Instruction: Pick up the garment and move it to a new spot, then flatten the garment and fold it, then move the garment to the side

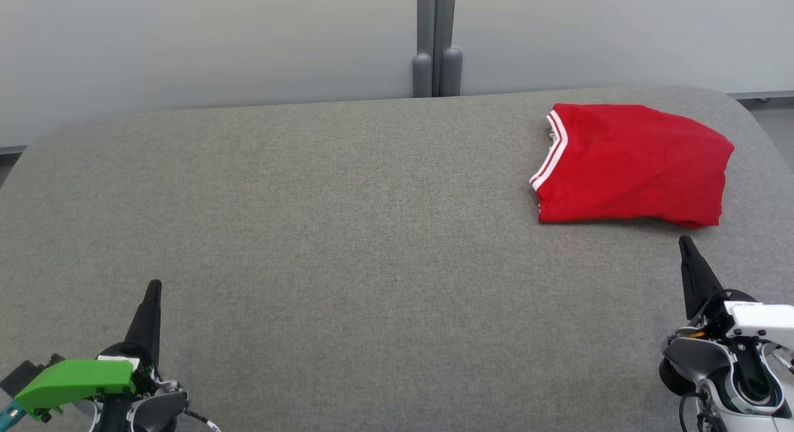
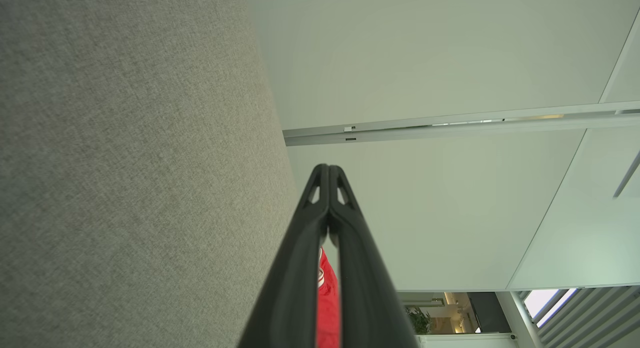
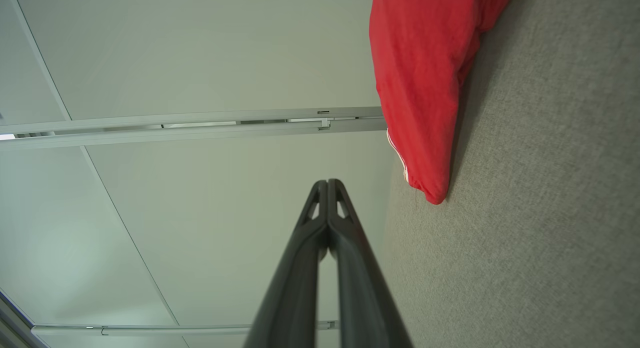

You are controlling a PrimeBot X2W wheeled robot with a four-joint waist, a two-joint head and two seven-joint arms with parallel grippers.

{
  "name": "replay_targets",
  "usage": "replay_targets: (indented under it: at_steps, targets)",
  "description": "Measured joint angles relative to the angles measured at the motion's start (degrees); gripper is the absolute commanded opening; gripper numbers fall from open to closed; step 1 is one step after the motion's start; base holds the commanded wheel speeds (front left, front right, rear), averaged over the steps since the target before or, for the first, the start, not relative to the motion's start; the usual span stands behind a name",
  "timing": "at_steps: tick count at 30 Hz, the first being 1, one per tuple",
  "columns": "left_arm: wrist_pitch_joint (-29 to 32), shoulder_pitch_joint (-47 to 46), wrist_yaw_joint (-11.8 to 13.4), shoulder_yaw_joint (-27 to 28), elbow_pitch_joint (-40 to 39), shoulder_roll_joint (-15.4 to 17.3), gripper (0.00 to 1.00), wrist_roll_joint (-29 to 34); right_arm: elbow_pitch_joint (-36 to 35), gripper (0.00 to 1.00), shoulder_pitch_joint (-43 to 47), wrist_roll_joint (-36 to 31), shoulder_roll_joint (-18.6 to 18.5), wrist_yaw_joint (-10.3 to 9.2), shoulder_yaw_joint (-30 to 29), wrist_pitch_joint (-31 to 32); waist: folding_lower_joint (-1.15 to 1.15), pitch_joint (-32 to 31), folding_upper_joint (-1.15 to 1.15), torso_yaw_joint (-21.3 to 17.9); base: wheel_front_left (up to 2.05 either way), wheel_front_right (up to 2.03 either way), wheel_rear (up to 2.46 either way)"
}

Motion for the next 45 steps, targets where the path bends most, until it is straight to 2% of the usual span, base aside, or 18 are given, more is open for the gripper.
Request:
replay_targets:
  at_steps: [45]
  targets:
    - [0.0,0.0,0.0,-0.1,-0.2,0.0,0.0,0.0,0.2,0.0,0.0,0.0,0.1,0.01,-0.1,0.2,0.0,0.0,0.0,0.0,0.0,0.0,0.0]
